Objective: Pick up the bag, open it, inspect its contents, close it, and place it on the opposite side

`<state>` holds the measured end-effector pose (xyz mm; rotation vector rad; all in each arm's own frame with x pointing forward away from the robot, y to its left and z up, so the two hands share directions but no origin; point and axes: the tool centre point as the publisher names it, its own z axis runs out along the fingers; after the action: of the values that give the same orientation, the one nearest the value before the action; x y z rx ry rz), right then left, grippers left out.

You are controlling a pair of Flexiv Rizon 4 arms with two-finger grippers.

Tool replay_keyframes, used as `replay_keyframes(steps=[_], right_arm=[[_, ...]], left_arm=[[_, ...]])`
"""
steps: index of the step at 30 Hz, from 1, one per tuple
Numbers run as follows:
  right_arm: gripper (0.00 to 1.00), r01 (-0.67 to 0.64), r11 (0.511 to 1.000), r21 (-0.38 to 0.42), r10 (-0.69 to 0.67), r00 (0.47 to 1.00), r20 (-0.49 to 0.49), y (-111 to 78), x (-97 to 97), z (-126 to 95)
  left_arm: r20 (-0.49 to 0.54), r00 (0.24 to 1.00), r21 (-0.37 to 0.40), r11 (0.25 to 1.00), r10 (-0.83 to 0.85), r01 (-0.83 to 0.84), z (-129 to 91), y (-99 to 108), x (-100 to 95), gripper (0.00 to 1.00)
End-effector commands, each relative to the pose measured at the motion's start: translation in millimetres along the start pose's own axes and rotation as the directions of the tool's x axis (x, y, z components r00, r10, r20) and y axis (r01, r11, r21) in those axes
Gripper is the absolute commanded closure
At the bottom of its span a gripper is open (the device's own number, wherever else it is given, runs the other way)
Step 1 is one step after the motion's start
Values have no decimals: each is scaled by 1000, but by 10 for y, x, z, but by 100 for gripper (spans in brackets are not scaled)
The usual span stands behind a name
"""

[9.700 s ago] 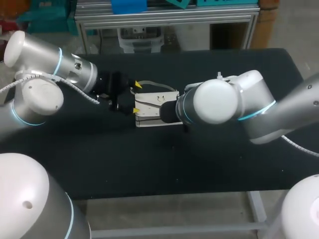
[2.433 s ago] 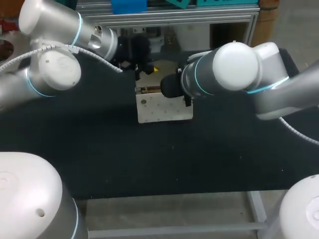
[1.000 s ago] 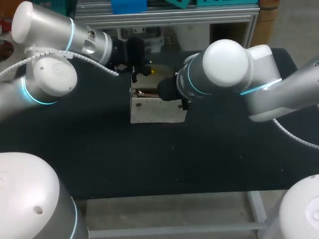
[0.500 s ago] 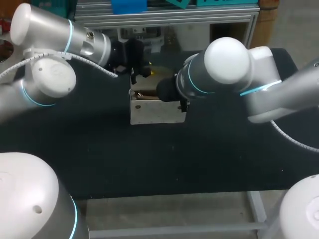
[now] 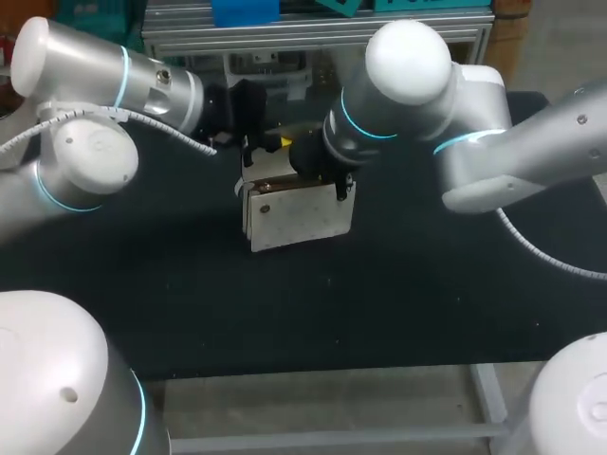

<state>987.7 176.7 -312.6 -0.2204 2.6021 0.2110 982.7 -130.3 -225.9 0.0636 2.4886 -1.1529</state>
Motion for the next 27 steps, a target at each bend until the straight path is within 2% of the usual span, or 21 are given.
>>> replay_keyframes(steps=[1, 12, 19, 27], right_arm=[[100, 11, 1000, 18, -10, 999, -32, 82, 39, 29], [100, 28, 999, 24, -29, 999, 20, 106, 182, -112], [100, 37, 999, 0, -37, 996, 84, 131, 212, -160], [100, 37, 999, 0, -37, 994, 103, 132, 209, -131]], left_arm=[[12, 1000, 11, 1000, 1, -1, 7, -59, 26, 100], [39, 999, 20, 1000, -16, 15, 13, -81, -92, 100], [28, 999, 19, 999, -47, 46, 66, -67, -133, 100], [11, 998, 23, 997, -69, 69, 75, -57, -165, 100]])
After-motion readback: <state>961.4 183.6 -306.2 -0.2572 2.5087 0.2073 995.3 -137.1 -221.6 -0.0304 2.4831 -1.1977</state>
